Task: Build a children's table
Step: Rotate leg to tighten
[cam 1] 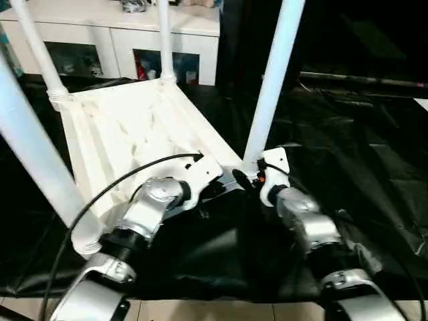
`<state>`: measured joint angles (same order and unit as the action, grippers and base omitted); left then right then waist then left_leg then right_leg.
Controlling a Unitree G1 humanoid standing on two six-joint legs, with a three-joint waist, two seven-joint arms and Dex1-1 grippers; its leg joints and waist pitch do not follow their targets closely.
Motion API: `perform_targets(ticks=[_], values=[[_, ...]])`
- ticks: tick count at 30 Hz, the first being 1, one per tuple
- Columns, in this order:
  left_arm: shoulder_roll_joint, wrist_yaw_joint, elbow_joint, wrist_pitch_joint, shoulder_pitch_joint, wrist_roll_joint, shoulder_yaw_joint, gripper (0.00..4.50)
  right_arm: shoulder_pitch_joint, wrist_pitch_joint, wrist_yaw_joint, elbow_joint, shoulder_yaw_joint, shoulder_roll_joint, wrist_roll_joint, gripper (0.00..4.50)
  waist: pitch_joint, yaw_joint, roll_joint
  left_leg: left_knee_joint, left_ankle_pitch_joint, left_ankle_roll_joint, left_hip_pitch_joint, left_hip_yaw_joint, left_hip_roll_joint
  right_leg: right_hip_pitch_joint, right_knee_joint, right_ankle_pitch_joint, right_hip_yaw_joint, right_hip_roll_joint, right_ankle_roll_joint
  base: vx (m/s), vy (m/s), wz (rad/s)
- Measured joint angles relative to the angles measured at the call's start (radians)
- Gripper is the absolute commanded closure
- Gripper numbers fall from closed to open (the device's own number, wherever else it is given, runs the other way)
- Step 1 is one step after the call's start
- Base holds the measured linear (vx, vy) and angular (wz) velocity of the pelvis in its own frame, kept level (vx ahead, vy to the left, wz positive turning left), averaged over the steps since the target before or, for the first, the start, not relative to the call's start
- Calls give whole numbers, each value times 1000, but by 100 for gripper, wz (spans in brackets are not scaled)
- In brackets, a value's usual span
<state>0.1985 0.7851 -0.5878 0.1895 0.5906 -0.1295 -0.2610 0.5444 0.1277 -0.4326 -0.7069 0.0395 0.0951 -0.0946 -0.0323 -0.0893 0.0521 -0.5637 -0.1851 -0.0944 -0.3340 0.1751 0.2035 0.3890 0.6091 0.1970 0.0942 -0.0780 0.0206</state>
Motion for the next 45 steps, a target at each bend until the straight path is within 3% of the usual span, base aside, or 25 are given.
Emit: perform_targets(ticks=[2,6,12,15,19,21,25,30,37,40,41,45], values=[[24,28,14,-17,-12,8,0,450,-11,4,-103,31,29,47,-5,37,-1,0,-1,0,0,0,-1,0,1,1,0,0,0,1,0,0,0,0],[82,133,61,-59,-52,36,3,450,-65,25,-334,130,89,174,-17,37,-1,-2,-1,1,0,0,-2,0,1,1,0,1,1,1,0,0,0,0],[143,253,119,-66,-86,74,7,450,-112,43,-502,240,113,247,-50,37,-1,-3,0,-1,0,0,-10,0,1,8,1,1,1,1,1,0,0,0],[169,316,150,-78,-102,92,-1,450,-147,63,-557,300,113,304,-73,37,-1,-19,0,-1,0,1,-16,0,1,13,1,-2,1,1,5,0,0,0],[163,301,144,-109,-103,82,-5,450,-198,105,-616,394,113,347,-100,37,-1,-27,0,-2,0,4,-16,0,1,13,1,-1,1,1,6,0,0,0],[158,289,136,-106,-98,81,-5,405,-216,120,-625,427,112,355,-108,25,-1,-26,0,-3,-1,2,-15,0,1,13,1,-2,1,1,6,0,0,0],[133,281,201,-36,-125,169,41,371,-274,198,-637,542,102,369,-172,25,-9,-26,11,-5,-1,1,-16,0,3,13,1,0,2,1,2,0,0,0],[202,324,400,100,-169,257,98,331,-285,300,-676,670,83,405,-256,25,-10,-17,12,-4,-1,1,-16,0,3,13,1,-3,1,2,8,0,0,0],[339,359,608,276,-327,281,107,267,-285,345,-668,690,115,359,-262,25,-11,-12,15,-4,-1,1,-16,0,4,13,2,-3,1,3,8,0,0,0],[329,307,647,285,-349,282,135,260,-264,333,-615,638,154,288,-237,25,-11,-13,16,-6,0,0,-16,-1,4,13,2,-4,2,3,10,0,0,0],[323,276,663,276,-374,282,163,232,-242,321,-582,599,159,248,-222,25,-11,-10,16,-6,0,0,-15,-1,4,12,3,-4,1,3,10,0,0,0],[302,183,693,232,-452,277,212,211,-205,290,-500,495,170,153,-195,25,-12,-2,21,-7,0,-1,-15,-2,4,12,2,-2,1,3,5,0,0,0]])
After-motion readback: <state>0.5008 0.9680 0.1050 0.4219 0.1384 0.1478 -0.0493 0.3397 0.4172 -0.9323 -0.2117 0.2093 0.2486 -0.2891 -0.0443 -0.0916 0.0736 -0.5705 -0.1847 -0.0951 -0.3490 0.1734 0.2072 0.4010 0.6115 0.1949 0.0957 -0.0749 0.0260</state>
